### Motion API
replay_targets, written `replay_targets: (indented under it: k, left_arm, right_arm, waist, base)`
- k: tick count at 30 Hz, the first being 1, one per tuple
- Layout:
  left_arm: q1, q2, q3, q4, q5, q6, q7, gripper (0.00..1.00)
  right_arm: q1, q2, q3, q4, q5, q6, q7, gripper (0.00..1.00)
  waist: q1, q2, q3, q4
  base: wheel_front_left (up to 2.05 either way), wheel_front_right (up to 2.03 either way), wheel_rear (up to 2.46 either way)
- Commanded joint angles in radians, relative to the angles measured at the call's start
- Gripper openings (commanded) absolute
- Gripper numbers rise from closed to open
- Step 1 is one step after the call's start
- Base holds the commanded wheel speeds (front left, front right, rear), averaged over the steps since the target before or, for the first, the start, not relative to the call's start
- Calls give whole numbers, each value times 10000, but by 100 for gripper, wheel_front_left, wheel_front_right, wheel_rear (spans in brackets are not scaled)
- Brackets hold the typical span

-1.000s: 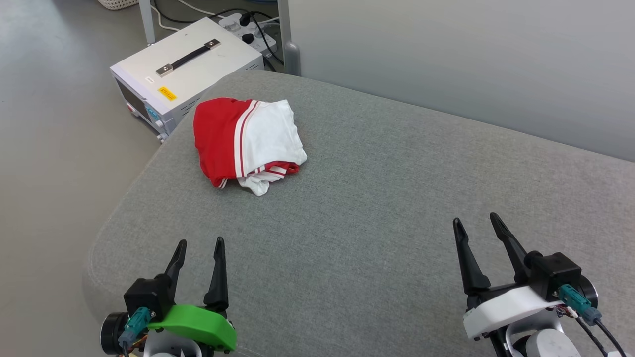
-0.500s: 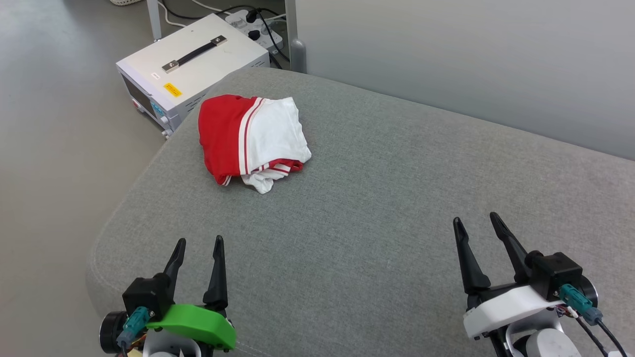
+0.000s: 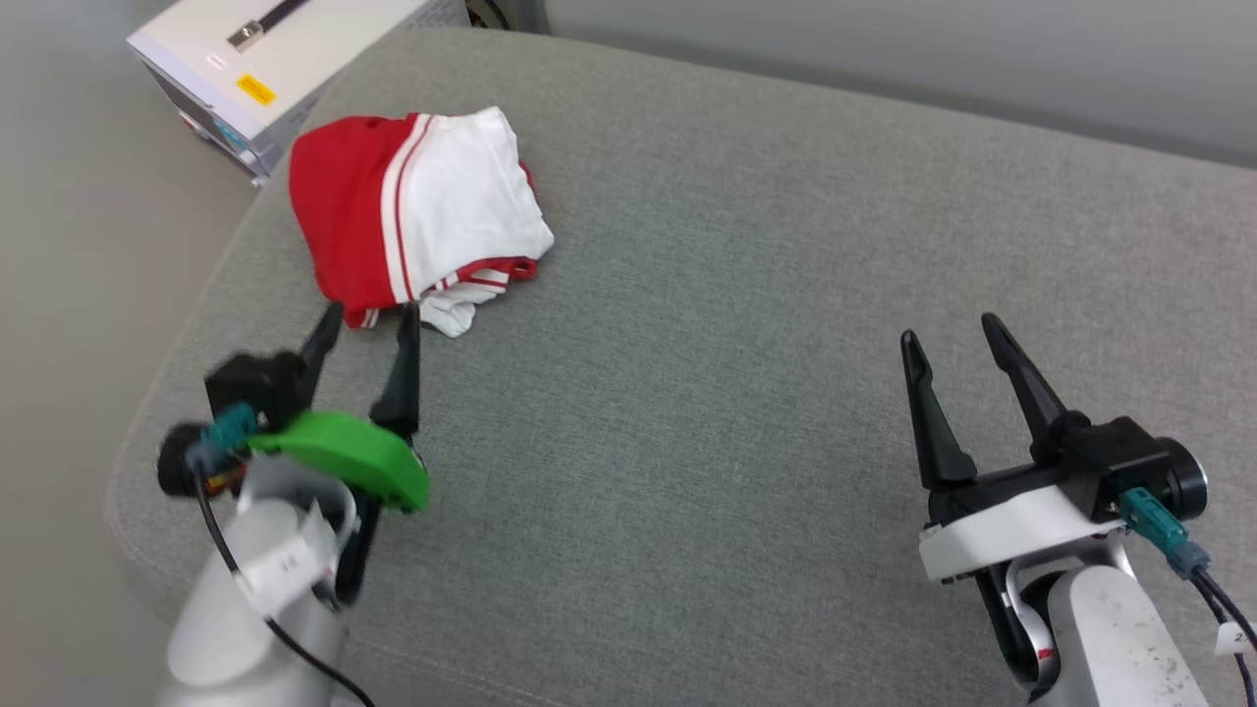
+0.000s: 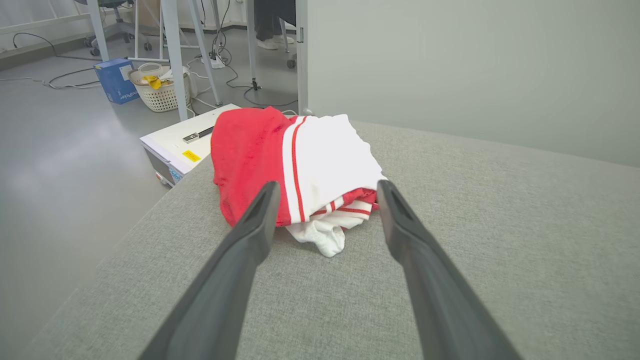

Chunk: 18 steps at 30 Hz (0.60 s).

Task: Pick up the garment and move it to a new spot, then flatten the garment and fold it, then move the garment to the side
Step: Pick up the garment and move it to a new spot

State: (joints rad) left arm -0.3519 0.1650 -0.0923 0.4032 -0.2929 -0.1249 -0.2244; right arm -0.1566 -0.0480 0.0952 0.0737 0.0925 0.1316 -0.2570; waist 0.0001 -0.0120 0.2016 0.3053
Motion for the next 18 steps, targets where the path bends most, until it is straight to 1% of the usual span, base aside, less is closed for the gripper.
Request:
replay_targets:
  k: [1, 4, 5, 8, 10, 12, 14, 16, 18]
  left_arm:
    - [-759, 384, -166, 225, -322, -52, 287, 100]
    - [-2161, 1200, -601, 812, -1265, -54, 1337, 100]
    - [-2637, 1561, -772, 1030, -1562, -54, 1849, 100]
    - [-3645, 2321, -1149, 1585, -2449, -55, 3335, 100]
    - [-4279, 2893, -1394, 2068, -3104, -56, 4520, 100]
    - [-4730, 3370, -1633, 2436, -3487, -56, 5347, 100]
    - [-5087, 3671, -1688, 2846, -3884, -56, 5970, 100]
    - [-5353, 3819, -1688, 3211, -4288, -56, 6496, 100]
    - [-5533, 3998, -1790, 3519, -4467, -56, 6830, 100]
  right_arm:
    - [-252, -22, -14, -97, -79, -9, -47, 100]
    - [-510, -22, -59, -252, -52, -9, -47, 100]
    - [-595, -22, -31, -285, -86, -9, -47, 100]
    - [-755, -22, 27, -335, -121, -9, -47, 100]
    - [-834, -22, 66, -368, -104, -9, -47, 100]
    - [-900, -22, 94, -380, -75, -9, -47, 100]
    - [-954, -22, 109, -388, -31, -9, -47, 100]
    - [-985, -22, 127, -403, 3, -9, -47, 100]
    - [-985, -22, 148, -404, 24, -9, -47, 100]
  waist:
    - [-1, 120, 1439, -885]
    - [-1, 120, 1985, -1180]
    - [-1, 120, 2176, -1312]
    - [-1, 120, 2523, -1597]
    - [-1, 120, 2723, -1789]
    - [-1, 120, 2850, -1934]
    - [-1, 120, 2943, -2054]
    - [-1, 120, 3010, -2136]
    - [-1, 120, 3038, -2196]
  base:
    - [0, 0, 0]
    - [0, 0, 0]
    - [0, 0, 0]
    - [0, 0, 0]
    - [0, 0, 0]
    - [0, 0, 0]
    - [0, 0, 0]
    - [0, 0, 0]
    - [0, 0, 0]
